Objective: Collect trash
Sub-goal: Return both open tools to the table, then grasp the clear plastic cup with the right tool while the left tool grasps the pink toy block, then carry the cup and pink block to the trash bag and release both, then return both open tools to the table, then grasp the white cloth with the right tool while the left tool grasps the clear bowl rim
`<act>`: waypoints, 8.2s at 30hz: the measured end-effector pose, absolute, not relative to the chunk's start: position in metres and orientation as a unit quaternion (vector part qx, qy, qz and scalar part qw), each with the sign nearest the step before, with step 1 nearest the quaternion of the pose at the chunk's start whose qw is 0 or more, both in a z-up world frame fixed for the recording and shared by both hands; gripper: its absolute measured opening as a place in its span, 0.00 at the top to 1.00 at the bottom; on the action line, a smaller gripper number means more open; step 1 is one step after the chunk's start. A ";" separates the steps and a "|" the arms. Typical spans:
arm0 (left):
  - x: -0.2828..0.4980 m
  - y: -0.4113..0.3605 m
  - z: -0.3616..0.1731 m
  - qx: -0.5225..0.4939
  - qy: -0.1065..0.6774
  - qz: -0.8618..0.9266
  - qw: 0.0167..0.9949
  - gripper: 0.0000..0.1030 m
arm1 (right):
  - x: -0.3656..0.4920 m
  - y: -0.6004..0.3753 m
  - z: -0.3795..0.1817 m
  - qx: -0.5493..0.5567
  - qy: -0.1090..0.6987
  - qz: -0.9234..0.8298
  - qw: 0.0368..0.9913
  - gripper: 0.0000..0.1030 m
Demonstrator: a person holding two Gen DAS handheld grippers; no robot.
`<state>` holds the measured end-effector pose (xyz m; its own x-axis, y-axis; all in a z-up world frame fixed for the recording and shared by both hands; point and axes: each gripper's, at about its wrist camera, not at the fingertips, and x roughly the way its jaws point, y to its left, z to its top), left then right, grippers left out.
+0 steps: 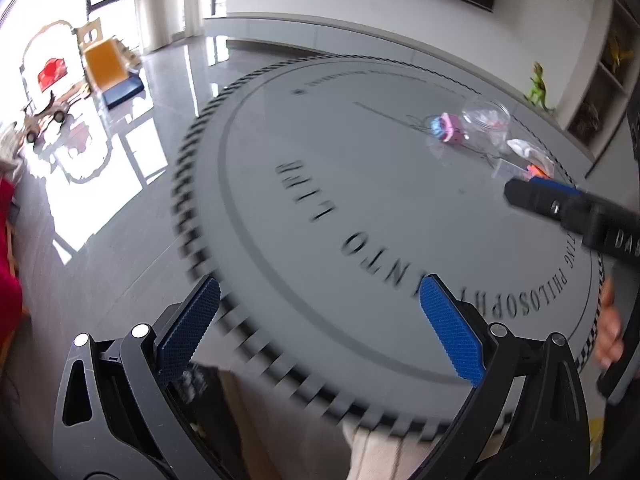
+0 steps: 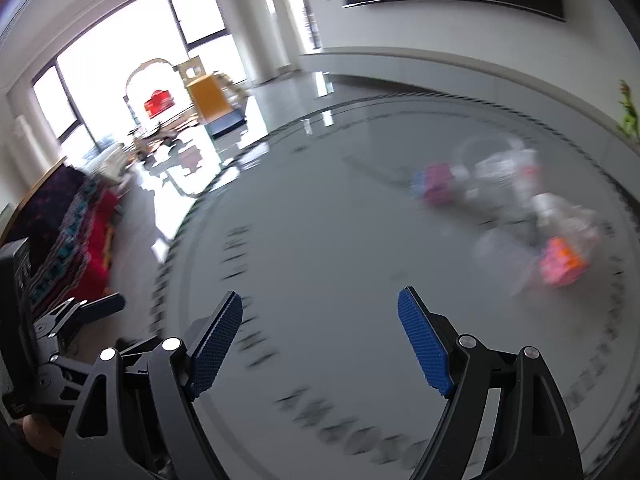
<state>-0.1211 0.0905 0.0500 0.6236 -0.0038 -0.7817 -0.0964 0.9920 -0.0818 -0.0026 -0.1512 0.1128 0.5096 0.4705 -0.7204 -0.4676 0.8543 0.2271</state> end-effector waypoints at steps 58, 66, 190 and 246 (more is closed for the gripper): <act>0.156 -0.046 0.007 -0.014 0.473 -0.029 0.881 0.43 | 0.146 -0.284 0.096 0.047 0.422 0.180 0.887 0.62; 0.141 -0.045 0.009 -0.018 0.470 -0.044 0.882 0.62 | 0.138 -0.272 0.100 0.053 0.423 0.177 0.887 0.62; -0.144 0.091 0.050 -0.055 0.446 0.069 0.891 0.06 | -0.045 -0.122 0.116 -0.008 0.411 0.306 0.859 0.25; 0.145 -0.168 0.024 0.151 0.438 -0.167 0.871 0.84 | 0.166 -0.358 0.077 0.112 0.457 0.071 0.879 0.85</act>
<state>0.1451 -0.1680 0.0242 0.5616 -0.1576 -0.8123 0.4227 0.8986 0.1179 0.1659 -0.3582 0.0770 0.5715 0.2272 -0.7885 -0.0214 0.9647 0.2624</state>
